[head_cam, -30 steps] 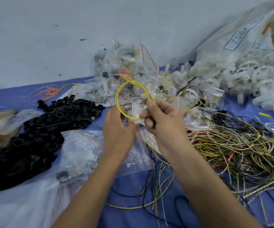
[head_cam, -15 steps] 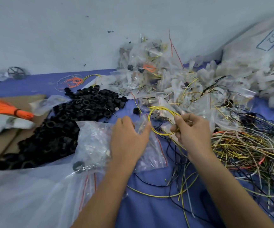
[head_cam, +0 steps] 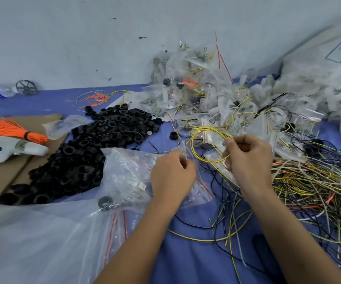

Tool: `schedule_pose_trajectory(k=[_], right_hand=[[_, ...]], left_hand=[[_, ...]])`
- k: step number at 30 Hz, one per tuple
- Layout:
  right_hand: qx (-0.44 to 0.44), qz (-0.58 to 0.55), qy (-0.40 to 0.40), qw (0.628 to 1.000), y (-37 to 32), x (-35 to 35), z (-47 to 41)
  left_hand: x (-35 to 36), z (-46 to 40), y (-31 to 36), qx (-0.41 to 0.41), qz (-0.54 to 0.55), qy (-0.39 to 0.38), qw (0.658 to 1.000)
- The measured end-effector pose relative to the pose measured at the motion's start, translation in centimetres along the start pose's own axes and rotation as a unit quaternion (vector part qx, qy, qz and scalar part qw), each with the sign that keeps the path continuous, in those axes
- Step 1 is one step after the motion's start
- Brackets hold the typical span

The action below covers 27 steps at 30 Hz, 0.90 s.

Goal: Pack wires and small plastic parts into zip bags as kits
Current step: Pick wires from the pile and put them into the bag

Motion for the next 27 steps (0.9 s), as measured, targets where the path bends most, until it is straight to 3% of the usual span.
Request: schedule_pose_trajectory(k=[5,12,15,17,20,23,27], right_hand=[[-0.024,-0.007,-0.057,0.998,-1.0,0.5,0.3],[-0.080,0.140,-0.153,0.975,-1.8,1.0,0.5],[-0.060,0.135,-0.225,0.963,-1.7,1.3,0.7],[-0.013,0.051,-0.273,0.960,-1.6,1.6,1.0],[0.062,-0.072,-0.318,0.943,-1.4,2.3,1.7],[0.069,-0.065,-0.351,0.932,-1.3,3.2,2.6],[0.088,-0.144,-0.349,0.922,-1.6,4.4,3.8]], left_hand=[[-0.6,-0.8,-0.7,-0.050,0.174,0.013,0.983],[-1.8,-0.4,-0.6,-0.043,0.276,0.141,0.950],[-2.0,0.0,-0.1,0.014,0.245,0.162,0.956],[-2.3,0.5,0.8,0.086,0.200,0.177,0.960],[-2.3,1.8,2.2,0.203,0.165,0.192,0.946],[-1.9,3.0,3.4,0.294,0.147,0.184,0.926],[-1.7,3.3,3.7,0.318,0.161,0.178,0.917]])
Point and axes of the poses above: each hand's wrist, its own z-axis away from the middle knuckle, its own x-axis out of the palm, y = z × x, the point moved 4 cm from there along -z, towards the middle knuckle, and after that the axes turned 7 degrees about -x, right-handed, at the moved point
